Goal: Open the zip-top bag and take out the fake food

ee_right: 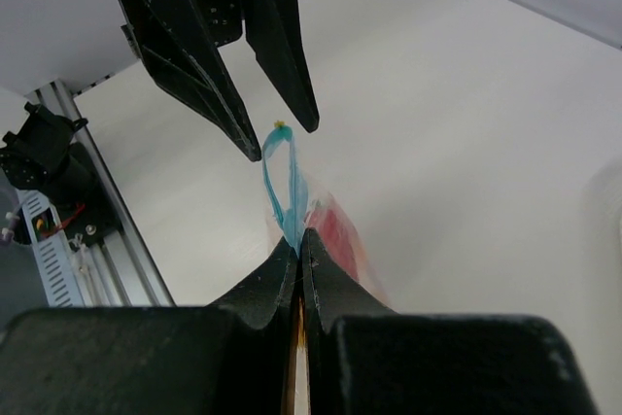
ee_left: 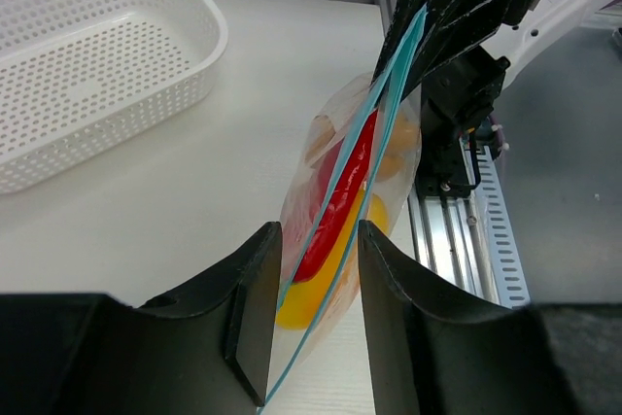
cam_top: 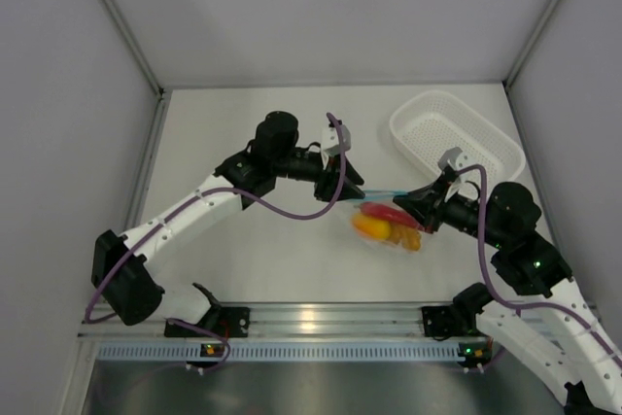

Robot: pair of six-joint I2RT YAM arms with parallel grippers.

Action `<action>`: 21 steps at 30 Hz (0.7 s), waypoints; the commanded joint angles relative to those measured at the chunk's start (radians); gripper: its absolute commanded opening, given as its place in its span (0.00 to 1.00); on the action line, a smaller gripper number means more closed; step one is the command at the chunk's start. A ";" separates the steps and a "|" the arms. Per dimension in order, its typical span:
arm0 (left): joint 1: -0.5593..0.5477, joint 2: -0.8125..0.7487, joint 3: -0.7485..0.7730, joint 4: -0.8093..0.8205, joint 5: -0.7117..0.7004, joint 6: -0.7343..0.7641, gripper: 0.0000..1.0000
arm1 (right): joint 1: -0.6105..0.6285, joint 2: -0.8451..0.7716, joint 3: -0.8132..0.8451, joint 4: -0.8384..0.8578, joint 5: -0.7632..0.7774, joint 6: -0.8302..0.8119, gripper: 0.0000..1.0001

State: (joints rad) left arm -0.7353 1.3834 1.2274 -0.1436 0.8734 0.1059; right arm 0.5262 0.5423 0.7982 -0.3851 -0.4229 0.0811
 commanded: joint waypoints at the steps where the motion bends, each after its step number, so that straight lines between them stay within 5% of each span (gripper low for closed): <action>1: 0.004 0.003 -0.012 0.018 0.019 0.017 0.42 | 0.006 -0.016 0.003 0.083 -0.039 0.003 0.00; 21: 0.013 -0.034 -0.017 0.018 0.004 0.017 0.41 | 0.008 -0.012 -0.019 0.098 -0.050 -0.006 0.00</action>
State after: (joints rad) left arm -0.7303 1.3941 1.2209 -0.1436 0.8726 0.1062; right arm 0.5262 0.5304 0.7792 -0.3553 -0.4732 0.0807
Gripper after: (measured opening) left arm 0.412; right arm 0.007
